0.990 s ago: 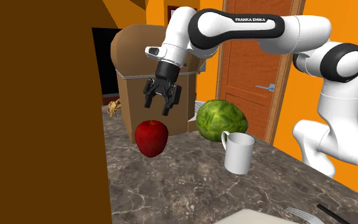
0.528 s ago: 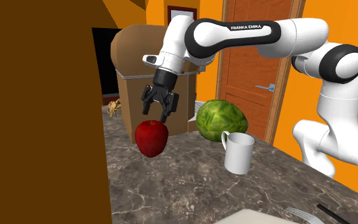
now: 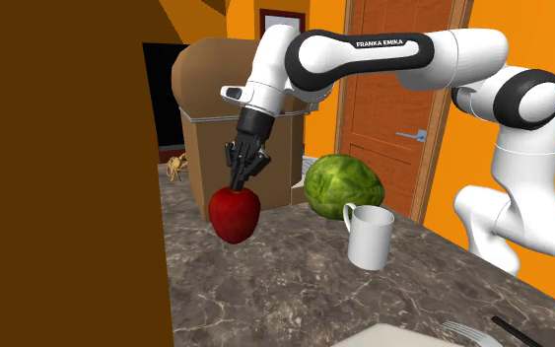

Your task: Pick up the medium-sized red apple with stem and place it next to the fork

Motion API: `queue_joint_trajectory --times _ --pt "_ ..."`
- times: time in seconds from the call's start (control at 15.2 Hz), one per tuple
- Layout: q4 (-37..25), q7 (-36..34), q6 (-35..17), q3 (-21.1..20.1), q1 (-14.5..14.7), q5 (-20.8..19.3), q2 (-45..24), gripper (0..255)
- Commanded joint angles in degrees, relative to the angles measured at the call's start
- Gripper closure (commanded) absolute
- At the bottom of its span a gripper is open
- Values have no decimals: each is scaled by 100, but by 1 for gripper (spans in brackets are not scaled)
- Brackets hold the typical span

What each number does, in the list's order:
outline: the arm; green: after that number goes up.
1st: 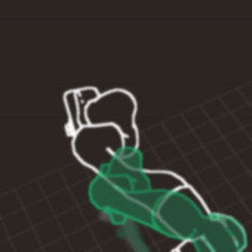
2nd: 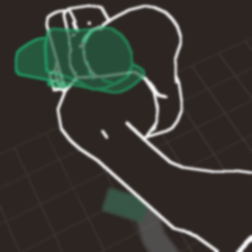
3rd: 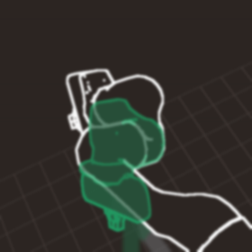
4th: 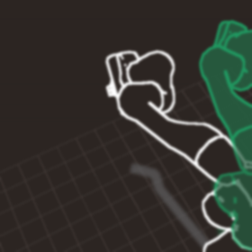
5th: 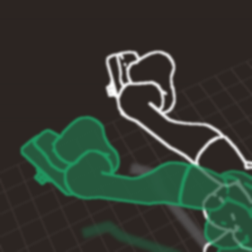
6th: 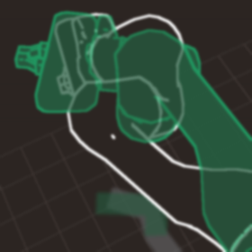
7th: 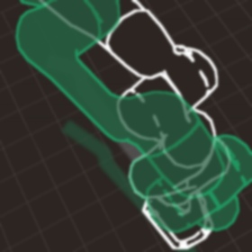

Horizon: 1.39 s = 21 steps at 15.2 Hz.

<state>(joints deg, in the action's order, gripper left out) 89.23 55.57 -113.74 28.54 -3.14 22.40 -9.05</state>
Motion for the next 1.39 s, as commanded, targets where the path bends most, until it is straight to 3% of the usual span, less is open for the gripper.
queue_joint_trajectory --times 0.0,0.33,1.32 --pt "0 -1 2 0 0 0 -3 255" --pt "29 6 -10 3 0 -6 16 255" --pt "-1555 -263 1252 65 -214 83 -330 255"
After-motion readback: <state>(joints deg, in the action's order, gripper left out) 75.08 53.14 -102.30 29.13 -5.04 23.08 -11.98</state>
